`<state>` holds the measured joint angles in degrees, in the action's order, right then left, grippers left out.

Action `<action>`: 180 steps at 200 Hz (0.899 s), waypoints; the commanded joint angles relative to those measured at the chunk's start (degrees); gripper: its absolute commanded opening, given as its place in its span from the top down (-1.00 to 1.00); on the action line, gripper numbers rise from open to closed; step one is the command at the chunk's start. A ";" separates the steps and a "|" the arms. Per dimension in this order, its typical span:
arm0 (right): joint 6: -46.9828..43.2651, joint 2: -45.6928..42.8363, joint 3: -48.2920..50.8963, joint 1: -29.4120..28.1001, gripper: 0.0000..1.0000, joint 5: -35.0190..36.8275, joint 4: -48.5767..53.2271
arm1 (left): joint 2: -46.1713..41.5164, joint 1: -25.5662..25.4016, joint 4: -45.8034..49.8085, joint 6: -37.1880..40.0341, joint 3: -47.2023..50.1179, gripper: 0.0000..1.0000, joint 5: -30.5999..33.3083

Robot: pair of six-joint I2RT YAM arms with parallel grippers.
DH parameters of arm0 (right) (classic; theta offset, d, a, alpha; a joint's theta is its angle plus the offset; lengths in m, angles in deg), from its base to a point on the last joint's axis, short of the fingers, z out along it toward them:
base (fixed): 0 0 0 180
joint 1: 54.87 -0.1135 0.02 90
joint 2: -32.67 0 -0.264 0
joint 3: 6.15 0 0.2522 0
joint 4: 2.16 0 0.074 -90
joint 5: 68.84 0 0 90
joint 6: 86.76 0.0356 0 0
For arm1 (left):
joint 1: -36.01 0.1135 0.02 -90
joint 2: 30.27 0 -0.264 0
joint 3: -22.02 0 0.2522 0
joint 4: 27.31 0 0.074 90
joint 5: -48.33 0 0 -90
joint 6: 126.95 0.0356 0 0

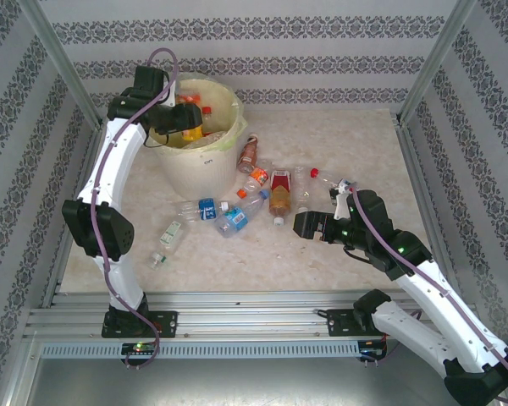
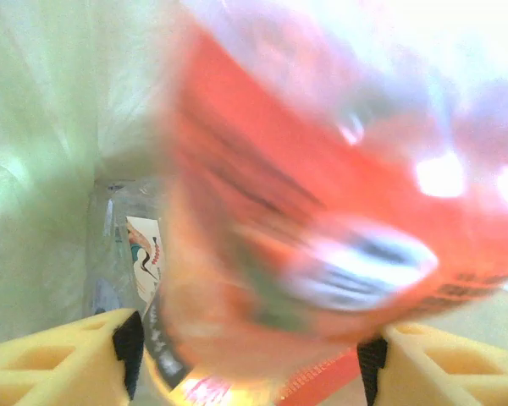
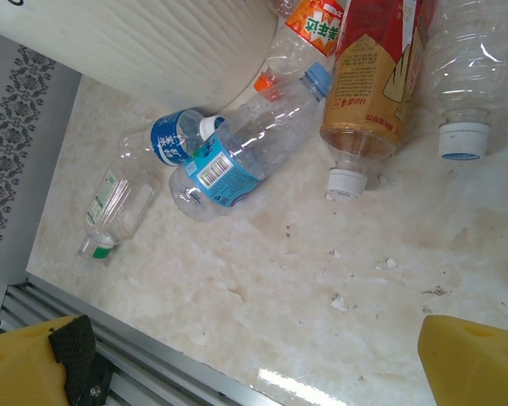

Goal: Put the plastic bottles in the bin

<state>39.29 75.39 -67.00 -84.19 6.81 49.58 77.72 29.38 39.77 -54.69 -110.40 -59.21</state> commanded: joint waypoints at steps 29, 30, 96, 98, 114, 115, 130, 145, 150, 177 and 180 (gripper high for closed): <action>-0.14 -0.36 0.77 1.15 -0.97 1.47 0.92 | 0.98 -0.11 3.54 0.66 -5.81 -0.51 -1.04; -0.12 -0.36 0.82 1.17 -0.96 1.45 0.90 | 0.99 -0.12 3.59 0.67 -5.98 -0.51 -1.11; -1.71 0.49 0.30 1.59 -0.88 1.69 1.56 | 0.25 -0.32 7.10 0.12 -14.53 -0.59 -4.72; -1.76 0.58 0.30 1.62 -0.87 1.78 1.61 | 0.22 -0.38 7.18 0.11 -14.69 -0.60 -4.70; -2.09 1.08 0.07 1.72 -0.85 2.04 1.84 | -0.95 -0.64 7.27 0.26 -14.78 -0.63 -5.89; -2.11 1.11 0.07 1.72 -0.84 2.04 1.84 | -0.99 -0.65 7.30 0.25 -14.78 -0.63 -5.95; -2.14 1.65 -0.14 1.89 -0.82 2.29 1.86 | -2.09 -0.89 8.06 0.53 -14.77 -0.67 -6.78; -1.99 2.34 -0.35 2.07 -0.79 2.96 1.77 | -3.70 -1.67 8.91 1.25 -14.08 -0.73 -6.98; -2.07 2.66 -0.37 2.12 -0.78 2.97 1.71 | -4.40 -2.07 8.94 1.45 -13.63 -0.75 -7.03; -2.56 4.65 -0.59 2.51 -0.70 3.43 1.10 | -9.01 -4.34 7.93 2.60 -9.74 -0.93 -6.56; -2.65 4.88 -0.57 2.60 -0.70 3.60 1.01 | -9.55 -4.70 7.80 2.66 -9.23 -0.95 -6.56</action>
<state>37.81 78.86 -66.89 -82.51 8.49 50.61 74.61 27.20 46.55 -53.84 -122.20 -64.91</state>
